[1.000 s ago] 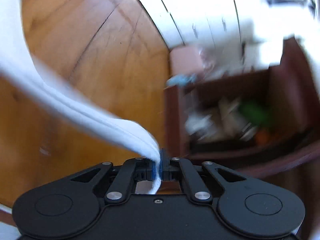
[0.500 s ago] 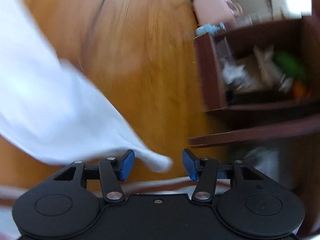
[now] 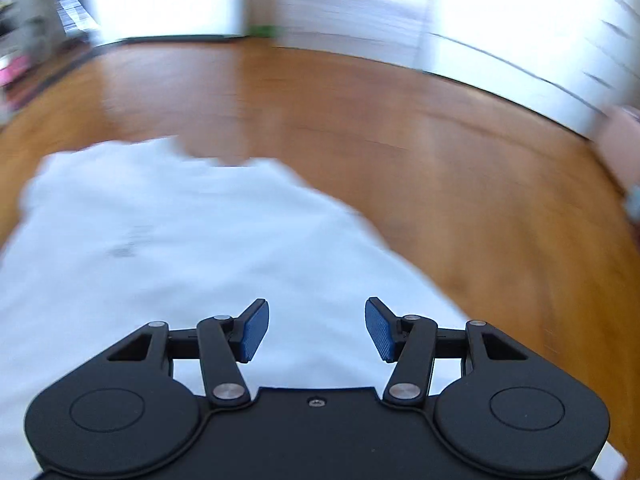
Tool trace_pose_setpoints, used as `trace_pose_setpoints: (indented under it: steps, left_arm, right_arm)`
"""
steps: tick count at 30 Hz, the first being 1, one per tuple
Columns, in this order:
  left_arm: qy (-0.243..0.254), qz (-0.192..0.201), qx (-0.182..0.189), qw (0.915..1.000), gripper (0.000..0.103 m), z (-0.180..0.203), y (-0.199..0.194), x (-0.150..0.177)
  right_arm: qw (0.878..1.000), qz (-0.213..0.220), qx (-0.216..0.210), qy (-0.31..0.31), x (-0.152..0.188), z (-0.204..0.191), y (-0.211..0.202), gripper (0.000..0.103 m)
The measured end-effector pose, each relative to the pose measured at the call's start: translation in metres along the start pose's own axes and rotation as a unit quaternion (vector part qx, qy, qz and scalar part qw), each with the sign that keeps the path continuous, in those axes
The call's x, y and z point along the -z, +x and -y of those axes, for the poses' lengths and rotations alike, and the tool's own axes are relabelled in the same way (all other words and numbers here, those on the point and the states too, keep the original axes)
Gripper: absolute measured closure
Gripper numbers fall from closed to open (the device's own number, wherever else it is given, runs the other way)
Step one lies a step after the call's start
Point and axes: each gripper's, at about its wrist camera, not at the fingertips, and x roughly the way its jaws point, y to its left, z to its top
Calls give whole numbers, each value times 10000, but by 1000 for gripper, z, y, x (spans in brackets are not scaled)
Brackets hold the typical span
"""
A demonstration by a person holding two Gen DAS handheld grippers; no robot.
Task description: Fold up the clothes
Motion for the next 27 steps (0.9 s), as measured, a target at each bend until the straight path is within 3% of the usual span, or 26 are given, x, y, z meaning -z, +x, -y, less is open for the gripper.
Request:
trace_pose_setpoints:
  steps: [4, 8, 14, 16, 19, 23, 24, 25, 27]
  left_arm:
    - [-480, 87, 262, 9985, 27, -15, 7, -6]
    - [-665, 109, 635, 9957, 26, -8, 16, -5]
    - [-458, 60, 811, 9956, 26, 8, 28, -3]
    - [-449, -93, 713, 9964, 26, 10, 38, 0]
    - [-347, -467, 632, 9963, 24, 18, 53, -1]
    - [-174, -688, 501, 9962, 23, 40, 73, -23]
    - [-233, -697, 579, 9956, 16, 43, 79, -29]
    - [-310, -695, 645, 9950, 10, 46, 85, -34]
    - [-511, -589, 798, 9938, 12, 51, 98, -44]
  right_arm:
    - [9947, -382, -765, -566, -23, -72, -2, 41]
    - [9845, -820, -839, -1302, -42, -117, 18, 40]
    - [9686, -1579, -1107, -1569, -77, -143, 58, 40]
    - [9624, -1767, -1251, -1640, -88, -145, 79, 40]
    - [9717, -1477, -1112, -1472, -98, -138, 102, 40]
    - [9816, -750, -1596, -732, -95, -117, 120, 40]
    - [9831, -534, -1715, -369, -93, -109, 123, 39]
    - [9814, -379, -1882, 36, -89, -102, 125, 39]
    - [9695, -327, -2335, 666, -80, -92, 132, 39]
